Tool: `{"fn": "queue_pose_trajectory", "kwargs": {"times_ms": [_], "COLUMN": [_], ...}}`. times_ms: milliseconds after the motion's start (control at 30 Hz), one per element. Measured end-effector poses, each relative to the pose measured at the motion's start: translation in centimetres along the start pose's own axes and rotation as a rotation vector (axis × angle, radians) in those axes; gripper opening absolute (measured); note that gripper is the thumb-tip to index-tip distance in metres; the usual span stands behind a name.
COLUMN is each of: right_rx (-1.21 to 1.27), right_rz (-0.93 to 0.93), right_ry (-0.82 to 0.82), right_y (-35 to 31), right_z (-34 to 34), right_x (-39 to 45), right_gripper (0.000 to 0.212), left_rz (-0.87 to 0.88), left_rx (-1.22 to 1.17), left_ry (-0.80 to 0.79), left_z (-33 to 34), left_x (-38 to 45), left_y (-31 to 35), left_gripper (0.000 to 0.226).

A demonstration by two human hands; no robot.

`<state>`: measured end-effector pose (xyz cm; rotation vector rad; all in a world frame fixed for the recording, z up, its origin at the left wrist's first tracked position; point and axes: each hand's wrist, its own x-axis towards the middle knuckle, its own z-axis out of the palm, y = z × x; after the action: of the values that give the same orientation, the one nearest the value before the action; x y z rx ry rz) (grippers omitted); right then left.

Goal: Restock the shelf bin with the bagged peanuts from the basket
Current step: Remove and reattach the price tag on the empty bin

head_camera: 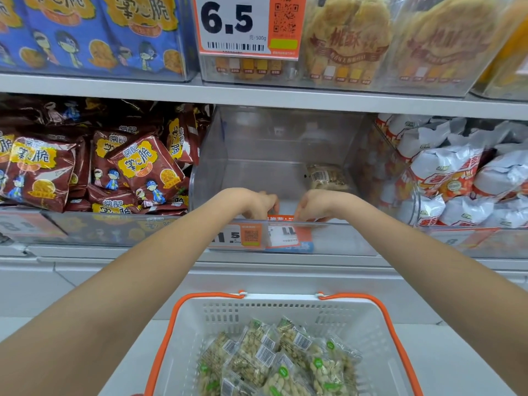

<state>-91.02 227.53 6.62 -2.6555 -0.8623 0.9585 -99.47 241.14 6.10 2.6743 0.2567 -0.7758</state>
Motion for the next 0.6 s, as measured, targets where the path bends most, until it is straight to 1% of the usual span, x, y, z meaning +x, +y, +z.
{"fn": "queue_pose_trajectory", "kwargs": {"times_ms": [67, 133, 167, 233, 300, 367, 467, 533, 600], "right_rx": [0.045, 0.025, -0.010, -0.094, -0.102, -0.014, 0.195, 0.327, 0.469], "right_rz": [-0.067, -0.119, -0.130, -0.144, -0.161, -0.199, -0.230, -0.264, -0.324], "right_ry": [0.046, 0.055, 0.040, 0.004, -0.038, -0.058, -0.082, -0.045, 0.023], "right_y": [-0.1, -0.3, -0.5, -0.7, -0.8, -0.5, 0.4, 0.6, 0.4], "right_z": [0.1, 0.0, -0.1, 0.1, 0.1, -0.1, -0.5, -0.6, -0.9], "right_x": [0.0, 0.0, 0.1, 0.2, 0.0, -0.2, -0.7, -1.0, -1.3], "right_gripper": [0.027, 0.035, 0.036, 0.030, 0.020, 0.013, 0.017, 0.017, 0.015], "left_rz": [-0.021, -0.038, -0.039, -0.021, 0.012, 0.070, 0.142, 0.163, 0.159], "left_rx": [0.043, 0.061, 0.071, 0.088, 0.057, -0.003, -0.119, -0.240, -0.342], "left_ry": [0.001, 0.005, 0.002, -0.034, -0.073, -0.011, 0.149, 0.234, 0.320], "left_z": [-0.1, -0.2, -0.3, -0.3, -0.2, -0.1, -0.2, -0.6, -1.2], "left_x": [0.2, 0.4, 0.4, 0.3, 0.0, -0.3, -1.1, -2.1, -3.3], "left_y": [0.2, 0.5, 0.6, 1.0, 1.1, 0.8, -0.1, -0.6, -0.7], "left_gripper": [0.065, 0.065, 0.062, 0.061, 0.063, 0.053, 0.035, 0.028, 0.028]}}
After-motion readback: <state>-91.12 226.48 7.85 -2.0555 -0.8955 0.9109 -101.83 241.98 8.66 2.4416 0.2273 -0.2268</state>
